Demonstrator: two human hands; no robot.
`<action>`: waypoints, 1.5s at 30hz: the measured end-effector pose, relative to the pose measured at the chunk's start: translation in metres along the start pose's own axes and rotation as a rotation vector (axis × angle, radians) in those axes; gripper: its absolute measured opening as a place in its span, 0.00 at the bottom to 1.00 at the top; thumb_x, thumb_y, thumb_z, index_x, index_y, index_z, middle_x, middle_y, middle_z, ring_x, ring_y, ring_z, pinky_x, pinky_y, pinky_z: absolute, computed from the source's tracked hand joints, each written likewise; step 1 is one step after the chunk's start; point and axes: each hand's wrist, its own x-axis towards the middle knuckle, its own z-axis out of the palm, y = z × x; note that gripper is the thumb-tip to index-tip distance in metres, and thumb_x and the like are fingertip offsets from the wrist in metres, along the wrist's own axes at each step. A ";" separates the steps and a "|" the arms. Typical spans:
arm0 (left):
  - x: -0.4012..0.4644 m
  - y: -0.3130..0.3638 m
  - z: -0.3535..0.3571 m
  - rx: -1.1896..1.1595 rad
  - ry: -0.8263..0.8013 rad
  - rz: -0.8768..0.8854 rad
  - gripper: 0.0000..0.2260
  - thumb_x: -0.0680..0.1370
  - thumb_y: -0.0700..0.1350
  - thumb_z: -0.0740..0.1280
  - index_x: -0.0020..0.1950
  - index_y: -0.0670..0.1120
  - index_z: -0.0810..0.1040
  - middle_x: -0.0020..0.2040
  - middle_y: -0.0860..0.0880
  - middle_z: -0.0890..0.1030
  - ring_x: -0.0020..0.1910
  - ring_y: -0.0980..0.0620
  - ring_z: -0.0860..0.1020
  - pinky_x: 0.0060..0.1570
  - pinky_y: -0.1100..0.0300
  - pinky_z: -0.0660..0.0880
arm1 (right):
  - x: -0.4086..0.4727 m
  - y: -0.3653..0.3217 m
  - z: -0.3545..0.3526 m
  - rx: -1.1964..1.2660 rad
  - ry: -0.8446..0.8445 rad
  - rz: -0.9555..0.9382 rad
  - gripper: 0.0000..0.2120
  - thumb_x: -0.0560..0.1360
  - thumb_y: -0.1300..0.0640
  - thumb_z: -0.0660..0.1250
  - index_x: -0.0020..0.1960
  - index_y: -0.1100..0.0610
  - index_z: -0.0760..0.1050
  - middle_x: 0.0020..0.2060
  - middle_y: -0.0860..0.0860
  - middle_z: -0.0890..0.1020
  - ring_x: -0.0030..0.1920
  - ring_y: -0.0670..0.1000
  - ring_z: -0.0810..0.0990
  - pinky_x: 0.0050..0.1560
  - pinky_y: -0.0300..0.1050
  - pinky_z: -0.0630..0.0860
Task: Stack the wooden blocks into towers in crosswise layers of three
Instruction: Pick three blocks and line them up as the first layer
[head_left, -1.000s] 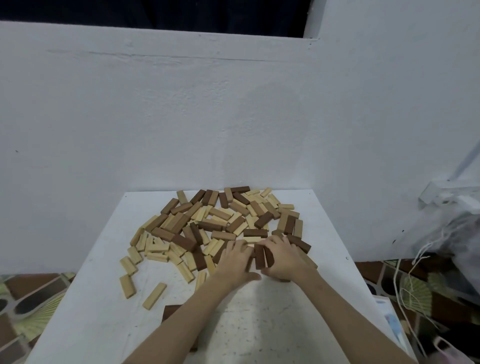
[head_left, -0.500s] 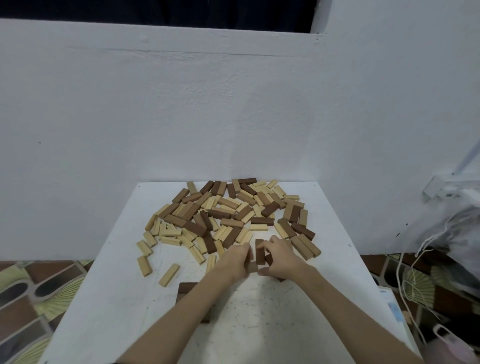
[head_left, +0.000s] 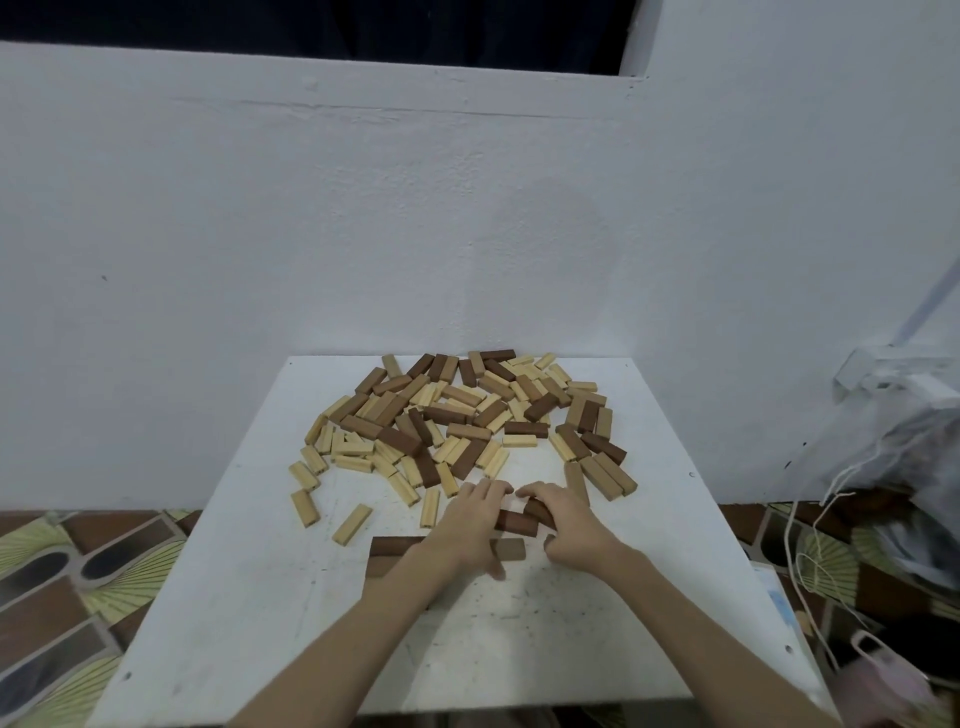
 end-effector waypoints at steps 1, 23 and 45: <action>0.000 0.001 0.000 0.016 -0.029 -0.012 0.40 0.66 0.46 0.77 0.71 0.46 0.59 0.69 0.48 0.64 0.66 0.47 0.62 0.64 0.55 0.63 | -0.001 0.002 0.000 -0.012 0.025 0.020 0.30 0.70 0.71 0.61 0.69 0.53 0.65 0.62 0.52 0.71 0.63 0.53 0.68 0.62 0.43 0.69; -0.024 0.009 0.004 -0.172 -0.091 -0.261 0.36 0.66 0.55 0.76 0.63 0.44 0.61 0.57 0.45 0.69 0.55 0.48 0.71 0.49 0.57 0.73 | -0.031 -0.009 -0.002 0.177 -0.218 0.183 0.49 0.66 0.57 0.78 0.77 0.52 0.51 0.49 0.51 0.73 0.49 0.48 0.74 0.47 0.37 0.71; -0.028 -0.003 0.017 -0.158 0.010 -0.096 0.39 0.65 0.53 0.77 0.69 0.47 0.61 0.62 0.51 0.66 0.59 0.52 0.62 0.58 0.57 0.66 | -0.023 -0.008 0.000 0.000 -0.164 0.034 0.41 0.63 0.49 0.79 0.70 0.50 0.64 0.45 0.42 0.68 0.50 0.46 0.71 0.49 0.41 0.70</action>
